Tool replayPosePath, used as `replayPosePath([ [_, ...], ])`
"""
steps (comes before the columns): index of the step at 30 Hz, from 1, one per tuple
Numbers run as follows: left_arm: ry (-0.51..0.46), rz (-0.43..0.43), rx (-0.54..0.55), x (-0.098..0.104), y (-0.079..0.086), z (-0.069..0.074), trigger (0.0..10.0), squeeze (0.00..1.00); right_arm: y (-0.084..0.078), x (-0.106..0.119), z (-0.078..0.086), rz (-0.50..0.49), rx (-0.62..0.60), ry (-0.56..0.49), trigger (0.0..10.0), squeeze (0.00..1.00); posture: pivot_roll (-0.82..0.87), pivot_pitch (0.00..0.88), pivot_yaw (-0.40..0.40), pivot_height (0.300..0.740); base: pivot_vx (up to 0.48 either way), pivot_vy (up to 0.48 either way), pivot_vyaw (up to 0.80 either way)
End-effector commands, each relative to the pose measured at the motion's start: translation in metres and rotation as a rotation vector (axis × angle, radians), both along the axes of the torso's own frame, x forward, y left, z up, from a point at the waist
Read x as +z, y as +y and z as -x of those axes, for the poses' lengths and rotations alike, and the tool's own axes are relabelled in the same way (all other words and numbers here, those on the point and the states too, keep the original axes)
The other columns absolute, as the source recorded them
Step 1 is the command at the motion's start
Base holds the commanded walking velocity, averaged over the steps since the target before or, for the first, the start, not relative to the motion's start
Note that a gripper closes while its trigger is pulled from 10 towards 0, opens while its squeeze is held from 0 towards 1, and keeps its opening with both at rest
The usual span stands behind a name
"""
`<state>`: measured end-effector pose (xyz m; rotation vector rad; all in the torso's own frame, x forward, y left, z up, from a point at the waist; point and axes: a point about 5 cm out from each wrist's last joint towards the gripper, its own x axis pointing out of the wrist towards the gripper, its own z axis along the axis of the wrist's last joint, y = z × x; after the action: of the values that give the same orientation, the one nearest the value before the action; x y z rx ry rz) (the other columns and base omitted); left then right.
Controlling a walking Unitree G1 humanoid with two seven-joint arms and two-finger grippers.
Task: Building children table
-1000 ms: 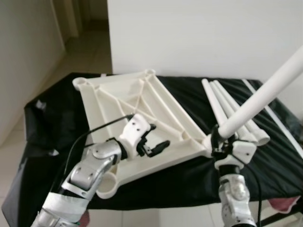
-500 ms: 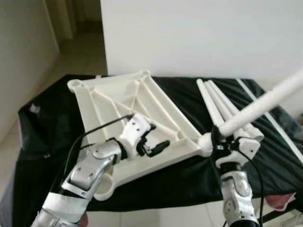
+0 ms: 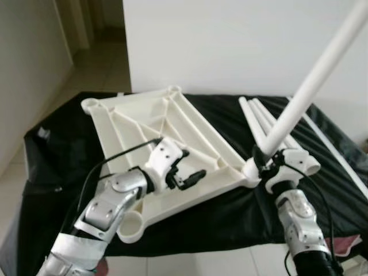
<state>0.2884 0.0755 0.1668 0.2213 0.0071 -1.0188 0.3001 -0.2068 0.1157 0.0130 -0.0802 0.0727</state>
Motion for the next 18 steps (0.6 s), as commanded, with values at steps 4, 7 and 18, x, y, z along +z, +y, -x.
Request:
replayPosePath([
  [4,0.01,-0.007,-0.056,0.002,0.0006,0.0,10.0,0.0,-0.0078,-0.068,0.022,-0.106,-0.074,0.39,10.0,0.0,0.07,0.0,-0.002,0.74,0.0,0.0,0.0],
  [7,0.009,-0.009,-0.057,0.002,0.0009,0.0001,10.0,0.0,-0.0069,-0.0631,0.0193,-0.126,-0.083,0.382,10.0,0.0,0.07,0.0,-0.001,0.74,0.0,0.0,0.0],
  [18,0.008,-0.008,-0.057,0.0025,0.0006,-0.0004,10.0,0.0,-0.0048,-0.0664,0.0215,-0.149,-0.103,0.406,10.0,0.0,0.07,0.0,-0.003,0.74,0.0,0.0,0.0],
])
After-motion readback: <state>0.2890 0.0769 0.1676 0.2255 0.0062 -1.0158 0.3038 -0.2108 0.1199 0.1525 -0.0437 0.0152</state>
